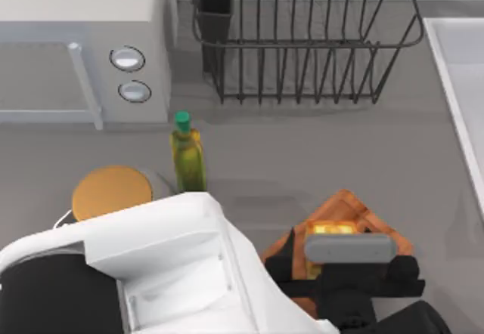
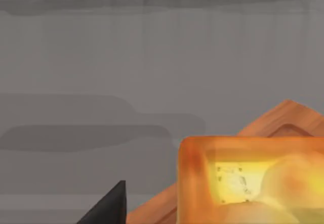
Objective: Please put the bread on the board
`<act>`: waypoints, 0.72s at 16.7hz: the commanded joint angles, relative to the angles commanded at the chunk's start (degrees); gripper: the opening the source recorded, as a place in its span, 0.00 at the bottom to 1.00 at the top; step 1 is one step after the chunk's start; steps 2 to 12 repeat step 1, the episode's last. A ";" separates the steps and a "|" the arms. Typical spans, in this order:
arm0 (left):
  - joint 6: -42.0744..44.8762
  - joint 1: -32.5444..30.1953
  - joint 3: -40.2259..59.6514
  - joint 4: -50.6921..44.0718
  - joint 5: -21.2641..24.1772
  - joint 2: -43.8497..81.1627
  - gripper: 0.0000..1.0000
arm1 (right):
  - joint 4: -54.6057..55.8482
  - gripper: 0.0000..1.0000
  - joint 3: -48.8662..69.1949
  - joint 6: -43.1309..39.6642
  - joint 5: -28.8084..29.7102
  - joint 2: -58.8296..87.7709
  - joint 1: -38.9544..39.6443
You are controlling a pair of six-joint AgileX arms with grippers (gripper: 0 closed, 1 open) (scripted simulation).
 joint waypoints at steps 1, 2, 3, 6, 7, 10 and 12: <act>0.00 0.00 0.00 0.00 0.00 0.00 1.00 | 0.00 1.00 0.00 0.00 0.00 0.00 0.00; 0.00 0.00 0.00 0.00 0.00 0.00 1.00 | 0.00 1.00 0.00 0.00 0.00 0.00 0.00; 0.00 0.00 0.00 0.00 0.00 0.00 1.00 | 0.00 1.00 0.00 0.00 0.00 0.00 0.00; 0.00 0.00 0.00 0.00 0.00 0.00 1.00 | 0.00 1.00 0.00 0.00 0.00 0.00 0.00; 0.00 0.00 0.00 0.00 0.00 0.00 1.00 | 0.00 1.00 0.00 0.00 0.00 0.00 0.00; 0.00 0.00 0.00 0.00 0.00 0.00 1.00 | 0.00 1.00 0.00 0.00 0.00 0.00 0.00; 0.00 0.00 0.00 0.00 0.00 0.00 1.00 | 0.00 1.00 0.00 0.00 0.00 0.00 0.00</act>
